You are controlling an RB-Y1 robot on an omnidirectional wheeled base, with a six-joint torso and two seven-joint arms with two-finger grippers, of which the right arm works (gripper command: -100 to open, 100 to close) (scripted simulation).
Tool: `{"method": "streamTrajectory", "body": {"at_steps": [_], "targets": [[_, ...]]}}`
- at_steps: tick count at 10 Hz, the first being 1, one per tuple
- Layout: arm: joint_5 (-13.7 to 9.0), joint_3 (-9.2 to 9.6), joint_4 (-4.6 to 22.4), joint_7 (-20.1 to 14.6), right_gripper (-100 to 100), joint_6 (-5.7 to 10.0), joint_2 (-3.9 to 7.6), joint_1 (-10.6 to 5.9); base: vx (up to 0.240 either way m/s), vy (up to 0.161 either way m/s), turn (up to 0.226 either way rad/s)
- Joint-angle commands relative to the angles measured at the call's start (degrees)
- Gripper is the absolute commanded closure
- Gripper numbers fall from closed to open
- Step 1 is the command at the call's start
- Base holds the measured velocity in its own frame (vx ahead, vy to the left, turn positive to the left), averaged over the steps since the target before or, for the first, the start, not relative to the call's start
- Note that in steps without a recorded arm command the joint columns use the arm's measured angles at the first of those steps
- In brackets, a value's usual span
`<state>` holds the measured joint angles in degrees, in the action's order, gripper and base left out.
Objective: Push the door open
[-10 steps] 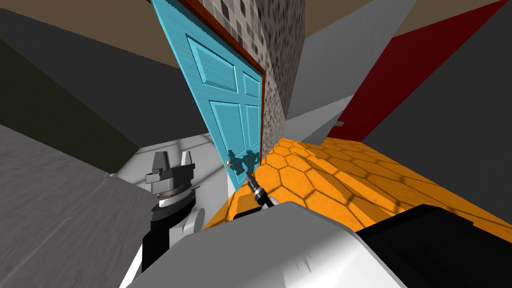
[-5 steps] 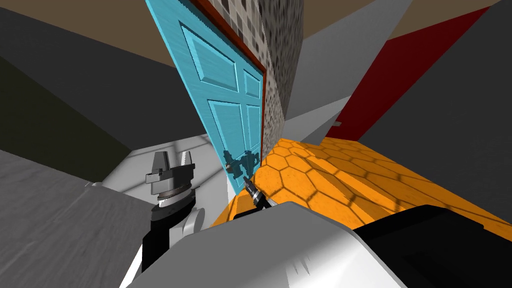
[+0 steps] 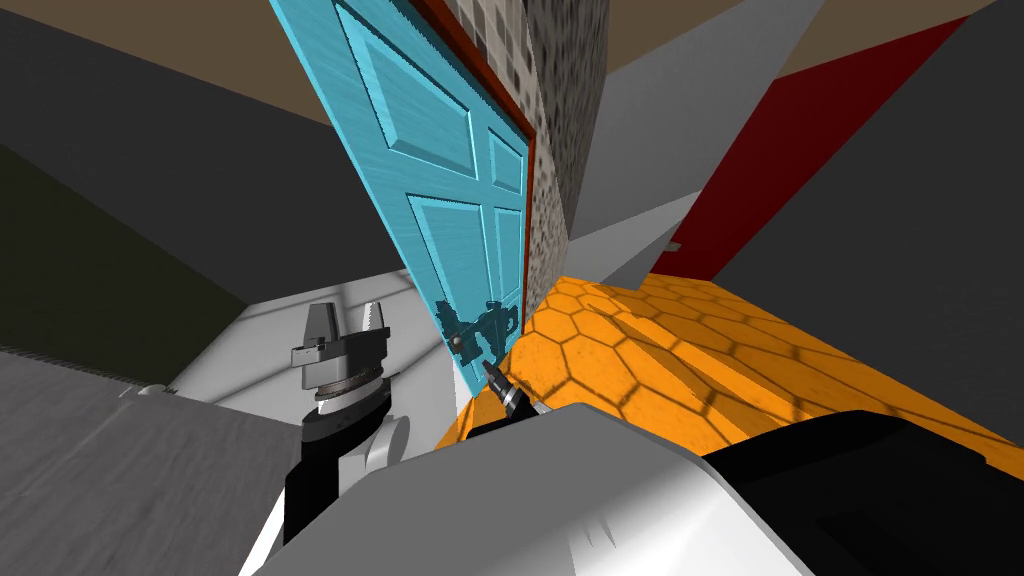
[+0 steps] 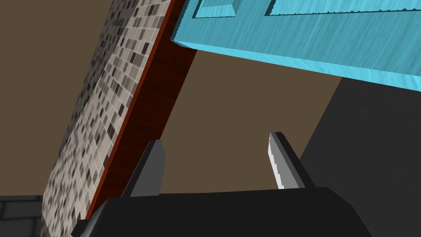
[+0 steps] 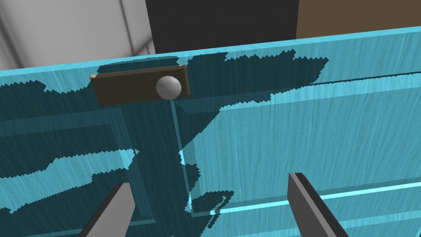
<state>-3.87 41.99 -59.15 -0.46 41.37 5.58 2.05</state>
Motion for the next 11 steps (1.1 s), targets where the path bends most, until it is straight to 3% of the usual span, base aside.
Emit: {"method": "streamTrajectory", "body": {"at_steps": [1,7,11], "targets": [[0.02,1.14,1.85,-0.29,-100,0.11,-0.08,-0.82,0.122,0.057,-0.038],[0.18,5.01,8.22,-1.15,-100,0.91,-0.39,-3.18,0.157,0.067,-0.042],[0.20,4.14,8.81,-0.82,-100,1.17,-0.80,-3.20,0.125,0.097,0.020]]}}
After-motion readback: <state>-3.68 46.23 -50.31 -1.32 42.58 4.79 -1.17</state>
